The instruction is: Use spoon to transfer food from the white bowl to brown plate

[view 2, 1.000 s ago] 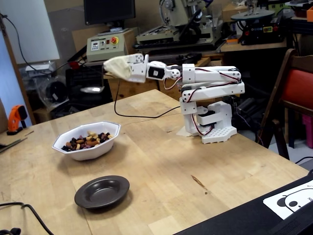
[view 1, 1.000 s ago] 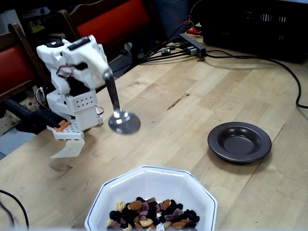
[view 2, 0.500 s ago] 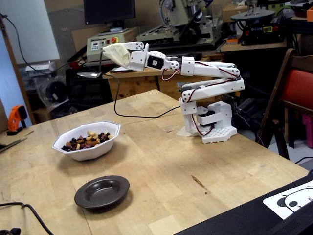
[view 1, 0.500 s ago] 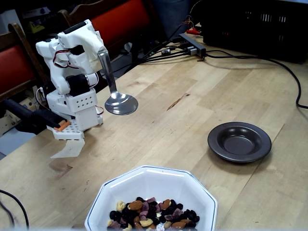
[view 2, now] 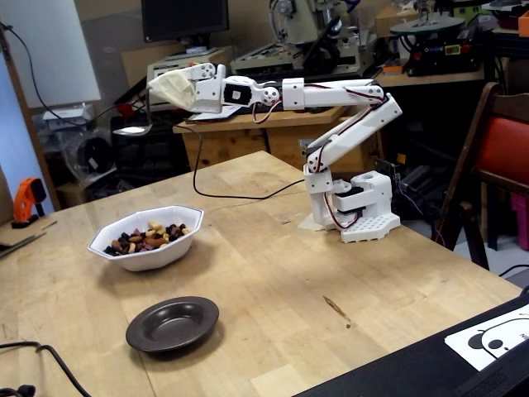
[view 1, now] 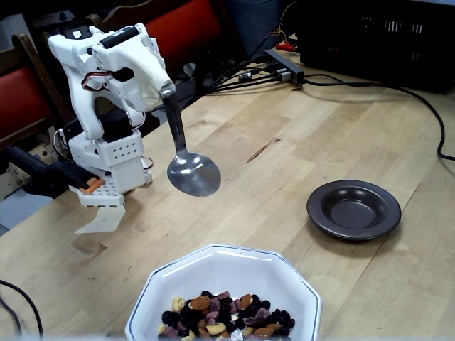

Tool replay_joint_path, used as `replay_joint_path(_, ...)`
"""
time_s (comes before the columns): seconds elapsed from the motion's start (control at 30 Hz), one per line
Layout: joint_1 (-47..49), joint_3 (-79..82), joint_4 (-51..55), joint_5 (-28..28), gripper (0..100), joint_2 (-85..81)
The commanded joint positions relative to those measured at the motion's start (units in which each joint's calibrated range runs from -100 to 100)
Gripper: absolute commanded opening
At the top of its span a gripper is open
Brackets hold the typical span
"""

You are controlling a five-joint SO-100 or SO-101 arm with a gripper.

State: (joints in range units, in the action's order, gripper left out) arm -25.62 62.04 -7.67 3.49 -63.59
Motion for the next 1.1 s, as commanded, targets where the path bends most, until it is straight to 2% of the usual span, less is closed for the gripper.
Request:
replay_joint_path(0.0, -1.8, -5.6, -2.3, 0.2, 2, 2.6)
replay_joint_path(0.43, -1.7, -4.5, -22.4, 0.3, 2, 14.2)
replay_joint_path(0.8, -1.8, 12.7, -27.9, 0.3, 2, 15.7)
replay_joint_path(1.07, -1.8, 17.4, -34.3, 0.3, 2, 15.7)
